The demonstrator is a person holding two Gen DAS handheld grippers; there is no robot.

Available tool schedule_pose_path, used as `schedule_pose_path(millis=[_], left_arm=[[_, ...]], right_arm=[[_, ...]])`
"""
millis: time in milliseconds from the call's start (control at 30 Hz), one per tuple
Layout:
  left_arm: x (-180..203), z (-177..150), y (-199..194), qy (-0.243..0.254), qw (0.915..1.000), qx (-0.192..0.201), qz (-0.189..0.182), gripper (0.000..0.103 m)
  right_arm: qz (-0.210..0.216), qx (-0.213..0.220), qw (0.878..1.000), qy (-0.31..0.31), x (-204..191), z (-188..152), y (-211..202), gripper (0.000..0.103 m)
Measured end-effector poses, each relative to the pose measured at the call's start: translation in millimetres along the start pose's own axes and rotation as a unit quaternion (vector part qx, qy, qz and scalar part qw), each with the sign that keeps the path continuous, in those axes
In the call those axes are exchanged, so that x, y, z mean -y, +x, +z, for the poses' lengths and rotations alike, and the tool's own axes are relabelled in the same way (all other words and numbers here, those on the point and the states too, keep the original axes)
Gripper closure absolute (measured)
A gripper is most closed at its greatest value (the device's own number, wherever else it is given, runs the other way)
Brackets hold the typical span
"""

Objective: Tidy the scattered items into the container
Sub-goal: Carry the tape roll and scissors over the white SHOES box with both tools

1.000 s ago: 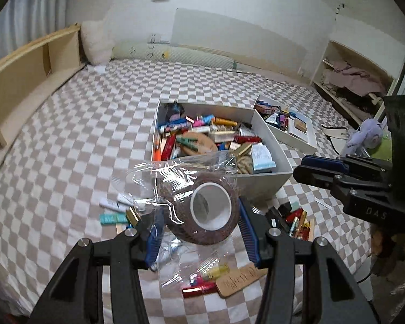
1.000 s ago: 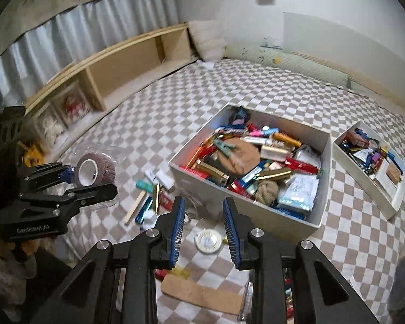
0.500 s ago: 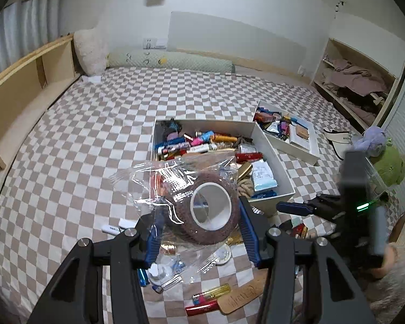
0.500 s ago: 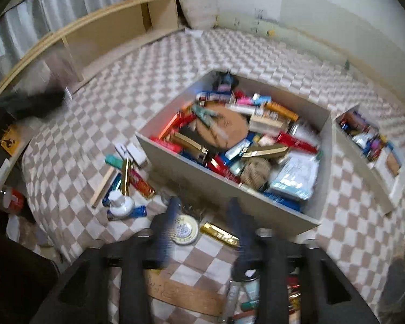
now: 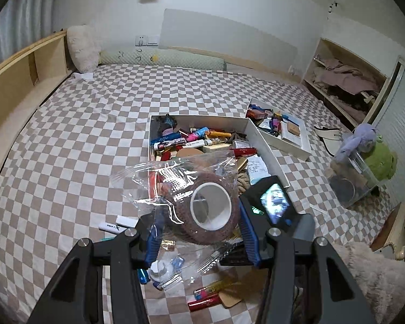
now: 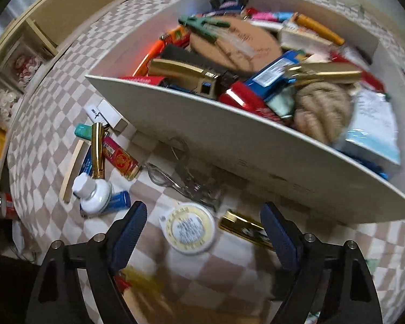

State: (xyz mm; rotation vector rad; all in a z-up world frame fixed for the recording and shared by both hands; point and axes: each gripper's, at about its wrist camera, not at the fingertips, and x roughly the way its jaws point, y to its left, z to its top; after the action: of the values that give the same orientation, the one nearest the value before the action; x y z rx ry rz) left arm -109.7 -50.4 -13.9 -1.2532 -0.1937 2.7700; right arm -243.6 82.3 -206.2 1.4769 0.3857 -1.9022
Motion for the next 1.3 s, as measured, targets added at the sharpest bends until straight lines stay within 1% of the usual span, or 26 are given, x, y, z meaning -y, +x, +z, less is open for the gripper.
schedule_pose_path(millis=[67,167,267,300,333,367,467,500,533,567,600,633,733,967,1000,1133,1300], left_arm=[[-3,-1,0,-0.002,1.0000,-0.002,-0.004,0.052],[-8,-3,2,-0.004,0.9999,-0.008,-0.008,0.052],[-10,-4,5,-0.004,0.9998,-0.014,-0.010,0.052],[-11,-4,5,-0.005,0.9998,-0.015,-0.010,0.052],[-12,-4,5,-0.004,0.9998,-0.015,-0.011,0.052],[-12,-4,5,-0.004,0.9998,-0.015,-0.010,0.052],[-15,-4,6,-0.007,0.9998,-0.015,-0.010,0.052],[-16,-3,6,-0.009,0.9998,-0.015,-0.009,0.052],[-17,-3,7,-0.010,0.9998,-0.014,-0.008,0.052],[-18,-3,7,-0.011,0.9998,-0.013,-0.007,0.052],[-18,-3,8,-0.011,0.9998,-0.013,-0.007,0.052],[-18,-3,9,-0.011,0.9998,-0.013,-0.006,0.052],[-18,-4,10,-0.015,0.9998,-0.015,-0.002,0.052],[-15,-3,7,-0.023,0.9997,-0.008,0.009,0.052],[-15,-2,7,-0.024,0.9996,-0.006,0.010,0.052],[-11,2,6,-0.026,0.9996,0.000,0.012,0.052],[-2,5,9,-0.024,0.9996,0.003,0.012,0.052]], right_arm=[[-0.005,-0.005,1.000,-0.012,-7,4,10,0.016],[-0.024,-0.010,0.999,-0.028,-16,9,24,0.016],[-0.030,-0.020,0.999,-0.029,-18,11,39,0.017],[-0.031,-0.021,0.999,-0.030,-19,11,43,0.020],[-0.034,-0.023,0.999,-0.034,-20,11,46,0.029],[-0.039,-0.024,0.998,-0.040,-21,11,49,0.031],[-0.051,-0.017,0.997,-0.059,-25,8,49,0.033],[-0.057,-0.014,0.996,-0.068,-26,5,48,0.034],[-0.062,-0.012,0.995,-0.076,-27,3,45,0.039],[-0.065,-0.011,0.995,-0.080,-27,1,43,0.049],[-0.063,-0.010,0.995,-0.081,-26,-2,39,0.051],[-0.057,-0.007,0.995,-0.081,-24,-5,35,0.056],[-0.048,-0.002,0.996,-0.077,-19,-12,24,0.059],[-0.031,0.013,0.995,-0.092,-23,-22,1,0.073],[-0.028,0.017,0.995,-0.094,-24,-22,-3,0.074],[-0.007,0.036,0.995,-0.096,-27,-29,-25,0.074],[0.002,0.046,0.994,-0.094,-19,-35,-42,0.074]])
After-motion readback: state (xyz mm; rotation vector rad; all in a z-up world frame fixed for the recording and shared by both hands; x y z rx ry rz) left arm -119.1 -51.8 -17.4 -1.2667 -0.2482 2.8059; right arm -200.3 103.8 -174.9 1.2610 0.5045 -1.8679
